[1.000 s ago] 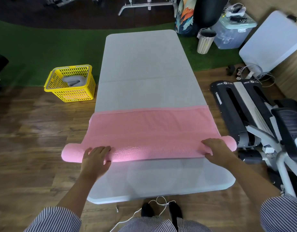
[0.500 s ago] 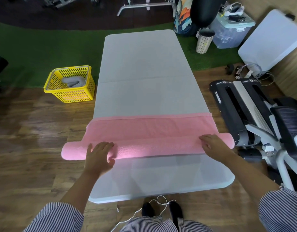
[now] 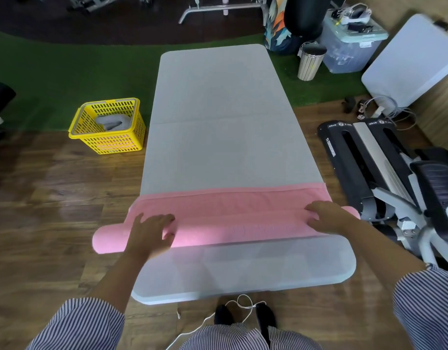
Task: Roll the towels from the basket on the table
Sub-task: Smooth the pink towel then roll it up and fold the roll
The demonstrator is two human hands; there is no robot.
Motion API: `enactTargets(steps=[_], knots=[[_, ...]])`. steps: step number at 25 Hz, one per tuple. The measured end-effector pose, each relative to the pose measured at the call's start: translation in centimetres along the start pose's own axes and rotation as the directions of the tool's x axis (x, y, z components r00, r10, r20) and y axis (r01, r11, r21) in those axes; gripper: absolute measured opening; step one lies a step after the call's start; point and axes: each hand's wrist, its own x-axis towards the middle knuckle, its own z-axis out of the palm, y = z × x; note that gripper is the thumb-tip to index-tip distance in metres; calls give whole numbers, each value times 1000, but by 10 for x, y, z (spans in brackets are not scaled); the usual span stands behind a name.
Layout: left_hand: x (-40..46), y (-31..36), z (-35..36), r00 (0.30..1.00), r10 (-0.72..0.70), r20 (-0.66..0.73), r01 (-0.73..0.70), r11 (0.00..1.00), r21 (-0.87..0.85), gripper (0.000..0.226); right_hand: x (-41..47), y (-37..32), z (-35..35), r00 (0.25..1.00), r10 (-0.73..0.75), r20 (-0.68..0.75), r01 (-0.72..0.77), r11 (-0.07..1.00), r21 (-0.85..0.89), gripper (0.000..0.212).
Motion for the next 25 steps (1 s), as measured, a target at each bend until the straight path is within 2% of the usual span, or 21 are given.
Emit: enactTargets(steps=[2, 4, 6, 8, 9, 12, 15, 16, 18, 20, 21, 23, 25], knots=[[1, 5, 2, 987, -7, -159, 6, 1000, -6, 40, 4, -7, -1, 980, -38, -195, 43, 999, 26, 35], [2, 9, 6, 984, -47, -174, 42, 999, -35, 40, 4, -16, 1, 957, -37, -286, 58, 996, 63, 32], [1, 13, 10, 988, -74, -133, 66, 996, -67, 44, 0, -18, 6, 979, -41, -197, 52, 997, 52, 36], [-3, 13, 16, 995, -66, -81, 65, 998, -16, 63, -3, -13, 13, 996, -60, -64, 55, 996, -69, 56], [-5, 13, 18, 996, -52, -75, 52, 999, -2, 66, -4, -10, 14, 997, -58, -42, 54, 993, -104, 62], [-5, 16, 3, 1000, -16, -25, 16, 1000, 11, 46, -5, -5, 10, 1000, 2, 1, -2, 998, -60, 58], [-2, 14, -6, 987, -13, 157, 21, 999, -49, 49, -4, 0, 3, 993, 19, 119, -19, 1000, -2, 51], [-1, 13, -7, 985, -18, 169, 30, 997, -67, 49, -5, 2, 2, 993, 15, 119, -15, 1000, 1, 50], [-2, 14, -6, 1000, 21, -4, -22, 998, -59, 46, -3, 1, 2, 1000, -15, 6, 15, 1000, 11, 46], [-5, 13, 2, 982, 20, -187, -24, 999, -21, 38, -3, -6, 5, 982, -54, -179, 63, 997, 42, 40], [-7, 12, 7, 973, 11, -231, -13, 1000, -7, 36, -5, -8, 8, 973, -64, -221, 78, 996, 54, 40], [-13, 13, 11, 984, 10, -180, -11, 1000, -3, 43, -9, -9, 12, 986, -66, -151, 75, 996, 50, 50], [-17, 14, 16, 990, 20, -138, -20, 1000, 5, 61, -14, -9, 17, 998, -53, -44, 54, 999, 11, 61]])
